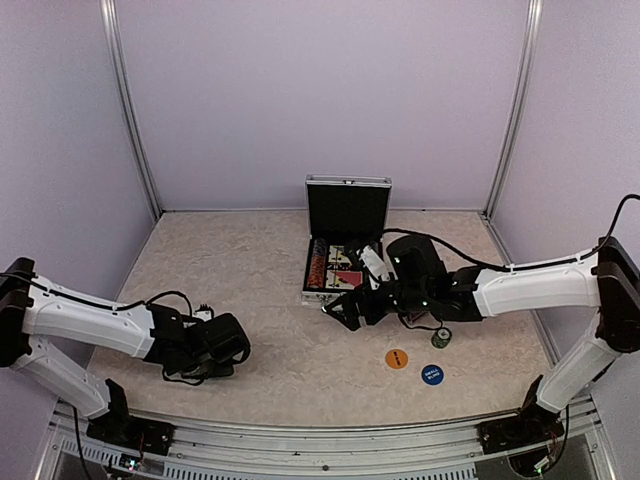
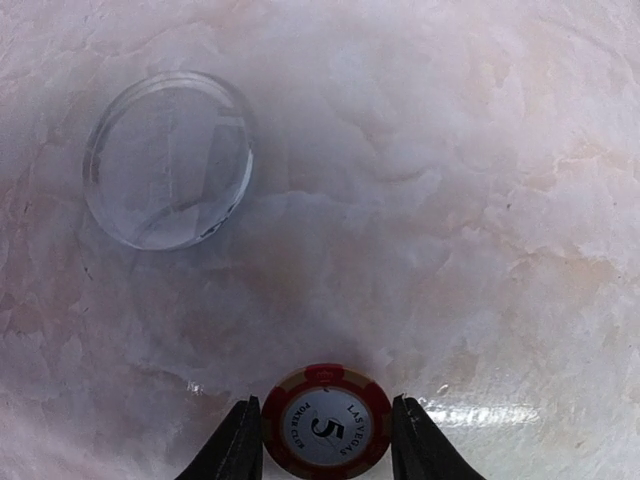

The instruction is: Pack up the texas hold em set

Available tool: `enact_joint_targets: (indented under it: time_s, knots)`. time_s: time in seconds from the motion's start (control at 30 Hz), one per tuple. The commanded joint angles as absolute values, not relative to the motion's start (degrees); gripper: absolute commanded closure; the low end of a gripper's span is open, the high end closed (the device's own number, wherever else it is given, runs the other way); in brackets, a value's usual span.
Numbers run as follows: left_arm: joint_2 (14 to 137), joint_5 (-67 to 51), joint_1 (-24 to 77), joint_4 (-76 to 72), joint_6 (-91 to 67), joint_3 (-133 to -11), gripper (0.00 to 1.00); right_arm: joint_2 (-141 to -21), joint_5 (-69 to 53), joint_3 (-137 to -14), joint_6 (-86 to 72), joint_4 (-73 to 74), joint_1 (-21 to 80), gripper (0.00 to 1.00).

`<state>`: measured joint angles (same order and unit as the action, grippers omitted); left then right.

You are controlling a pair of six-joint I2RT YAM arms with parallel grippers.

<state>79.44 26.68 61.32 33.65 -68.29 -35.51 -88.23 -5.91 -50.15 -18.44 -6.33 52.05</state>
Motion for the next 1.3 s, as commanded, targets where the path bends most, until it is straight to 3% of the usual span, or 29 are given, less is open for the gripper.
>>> enact_joint_targets:
  time_s: [0.0, 0.6, 1.27]
  knots:
    - [78.4, 29.3, 62.4, 33.1, -65.5, -38.1, 0.59, -90.1, -9.8, -53.9, -20.3, -4.6, 52.4, 0.00]
    - [80.7, 33.0, 66.3, 28.8, -59.1, -43.2, 0.58, -98.3, -28.1, -64.1, -27.4, 1.3, 47.9, 0.01]
    - [85.0, 33.4, 71.7, 28.2, -56.5, -50.7, 0.58, -107.2, -43.6, -68.5, -36.5, -2.2, 46.1, 0.12]
